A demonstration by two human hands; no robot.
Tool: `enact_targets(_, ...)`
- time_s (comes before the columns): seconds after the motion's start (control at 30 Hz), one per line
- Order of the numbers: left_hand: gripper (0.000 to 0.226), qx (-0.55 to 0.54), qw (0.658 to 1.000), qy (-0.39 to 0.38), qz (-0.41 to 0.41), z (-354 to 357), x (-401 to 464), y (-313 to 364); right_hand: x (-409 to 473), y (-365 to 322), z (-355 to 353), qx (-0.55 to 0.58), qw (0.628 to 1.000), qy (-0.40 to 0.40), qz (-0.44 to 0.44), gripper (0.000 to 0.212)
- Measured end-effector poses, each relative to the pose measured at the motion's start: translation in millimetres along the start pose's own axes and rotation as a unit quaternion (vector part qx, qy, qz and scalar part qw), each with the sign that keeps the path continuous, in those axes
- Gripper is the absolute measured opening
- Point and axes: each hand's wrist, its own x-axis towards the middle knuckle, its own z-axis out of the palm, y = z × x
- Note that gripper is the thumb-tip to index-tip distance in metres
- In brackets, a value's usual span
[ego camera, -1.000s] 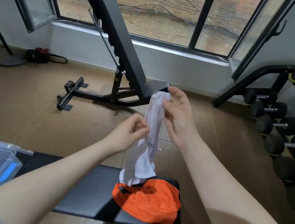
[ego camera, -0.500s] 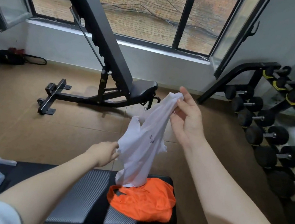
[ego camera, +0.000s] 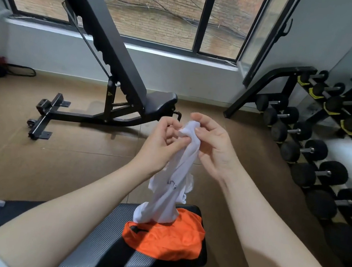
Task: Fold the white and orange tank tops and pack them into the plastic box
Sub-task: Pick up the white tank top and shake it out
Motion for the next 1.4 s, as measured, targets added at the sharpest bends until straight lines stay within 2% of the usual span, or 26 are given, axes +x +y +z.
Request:
enact_targets(0.07, 0.009, 0.049, 0.999, 0.007, -0.002, -1, 3, 3, -3, -5, -7, -0.168, 0.985, 0.022, -0.028, 0.028)
enact_targets(0.13, 0.009, 0.1, 0.995, 0.005, 0.012, -3, 7, 5, -7, -9, -14, -0.356, 0.93, 0.048, -0.071, 0.027)
enact_targets(0.2, 0.011, 0.13, 0.991, -0.01, 0.025, -4, 8, 8, -9, -12, -12, -0.417, 0.899, 0.06, -0.116, 0.024)
enact_targets(0.27, 0.012, 0.143, 0.989, -0.032, 0.034, -6, 8, 10, -9, -14, -10, -0.421, 0.894, 0.066, -0.139, 0.02)
enact_targets(0.33, 0.009, 0.171, 0.983, -0.047, 0.046, -9, 7, 7, -9, -12, -7, -0.398, 0.906, 0.066, -0.131, 0.009)
enact_targets(0.4, 0.012, 0.203, 0.977, -0.04, 0.05, -15, 3, -2, -10, -8, -6, -0.368, 0.917, 0.083, -0.13, 0.006)
enact_targets(0.47, 0.014, 0.206, 0.978, -0.035, 0.025, -20, -4, -14, -13, -4, -3, -0.353, 0.914, 0.11, -0.169, 0.012)
enact_targets(0.53, 0.004, 0.229, 0.972, -0.05, -0.003, -19, -10, -26, -14, -6, 2, -0.331, 0.911, 0.139, -0.205, 0.018)
enact_targets(0.57, 0.013, 0.257, 0.965, -0.055, -0.012, -17, -11, -30, -13, -9, 5, -0.313, 0.913, 0.148, -0.214, 0.02)
enact_targets(0.63, 0.025, 0.305, 0.95, -0.063, -0.036, -20, -10, -40, -9, -16, 9, -0.273, 0.923, 0.159, -0.219, 0.019)
enact_targets(0.77, 0.011, 0.394, 0.911, -0.046, -0.114, -47, -12, -76, -6, -20, 1, -0.148, 0.941, 0.211, -0.218, 0.012)
enact_targets(0.87, 0.026, 0.431, 0.885, -0.013, -0.176, -62, -19, -89, -11, -20, -14, -0.069, 0.943, 0.253, -0.204, 0.015)
enact_targets(0.97, 0.023, 0.429, 0.882, 0.016, -0.194, -72, -15, -89, -16, -22, -30, -0.089, 0.927, 0.301, -0.203, 0.014)
enact_targets(1.07, 0.024, 0.423, 0.878, 0.065, -0.216, -80, -14, -82, -22, -12, -43, -0.177, 0.896, 0.363, -0.187, 0.014)
enact_targets(1.2, 0.035, 0.502, 0.843, 0.095, -0.17, -90, -14, -62, -28, -1, -53, -0.259, 0.848, 0.412, -0.21, 0.007)
enact_targets(1.27, 0.028, 0.464, 0.855, 0.133, -0.187, -100, -12, -49, -29, 1, -55, -0.287, 0.827, 0.428, -0.224, 0.006)
enact_targets(1.33, 0.016, 0.327, 0.898, 0.186, -0.228, -112, -7, -40, -30, 6, -55, -0.3, 0.819, 0.435, -0.224, 0.008)
enact_targets(1.4, 0.012, 0.15, 0.934, 0.196, -0.257, -113, -10, -28, -32, 13, -53, -0.293, 0.824, 0.434, -0.216, 0.008)
